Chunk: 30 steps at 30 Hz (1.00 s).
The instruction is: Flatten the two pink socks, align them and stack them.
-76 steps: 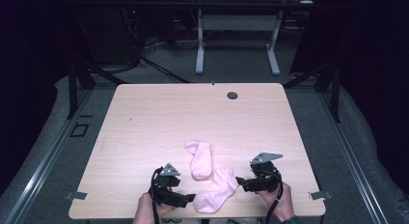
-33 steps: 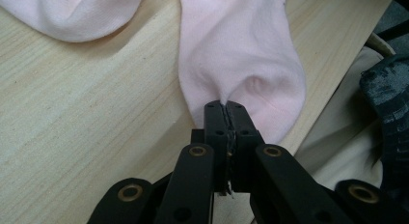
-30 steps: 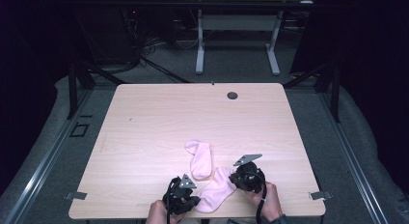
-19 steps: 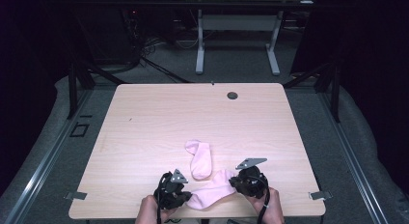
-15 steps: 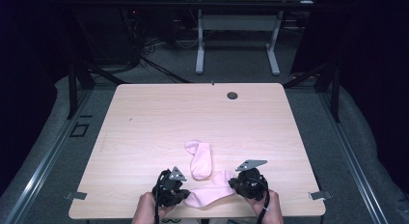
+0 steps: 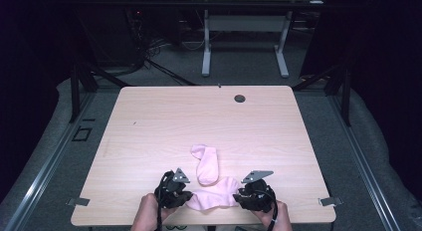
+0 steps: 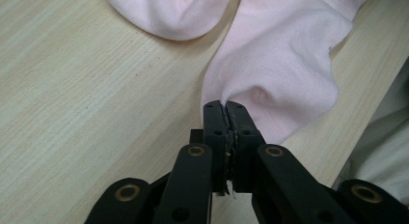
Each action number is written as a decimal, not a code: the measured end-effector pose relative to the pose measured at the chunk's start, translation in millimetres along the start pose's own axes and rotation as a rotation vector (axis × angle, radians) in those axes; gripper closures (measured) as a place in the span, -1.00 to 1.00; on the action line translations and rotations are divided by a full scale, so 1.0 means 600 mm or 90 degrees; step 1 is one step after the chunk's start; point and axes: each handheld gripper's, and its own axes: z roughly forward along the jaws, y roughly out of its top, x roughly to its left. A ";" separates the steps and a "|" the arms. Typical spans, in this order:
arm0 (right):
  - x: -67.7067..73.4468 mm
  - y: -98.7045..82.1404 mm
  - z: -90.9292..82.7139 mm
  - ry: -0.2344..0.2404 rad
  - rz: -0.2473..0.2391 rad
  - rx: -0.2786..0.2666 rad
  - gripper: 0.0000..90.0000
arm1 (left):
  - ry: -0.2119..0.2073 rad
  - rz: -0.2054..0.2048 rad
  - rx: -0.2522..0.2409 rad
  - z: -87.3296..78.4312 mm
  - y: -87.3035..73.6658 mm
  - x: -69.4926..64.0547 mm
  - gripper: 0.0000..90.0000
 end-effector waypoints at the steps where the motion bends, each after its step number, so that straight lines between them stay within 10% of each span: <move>1: -0.001 -0.001 -0.003 0.000 -0.014 -0.006 0.33 | 0.001 0.000 -0.004 -0.002 -0.002 -0.001 0.71; 11: 0.016 0.001 -0.008 0.024 -0.168 -0.008 0.19 | 0.028 0.014 -0.072 -0.030 -0.029 -0.031 -0.06; 24: 0.023 -0.012 0.017 0.016 -0.184 0.005 0.78 | 0.023 0.013 -0.091 -0.013 -0.035 -0.042 -0.13; 30: 0.017 -0.008 0.014 0.028 -0.122 -0.006 0.86 | 0.012 0.019 -0.100 -0.003 -0.032 -0.052 -0.17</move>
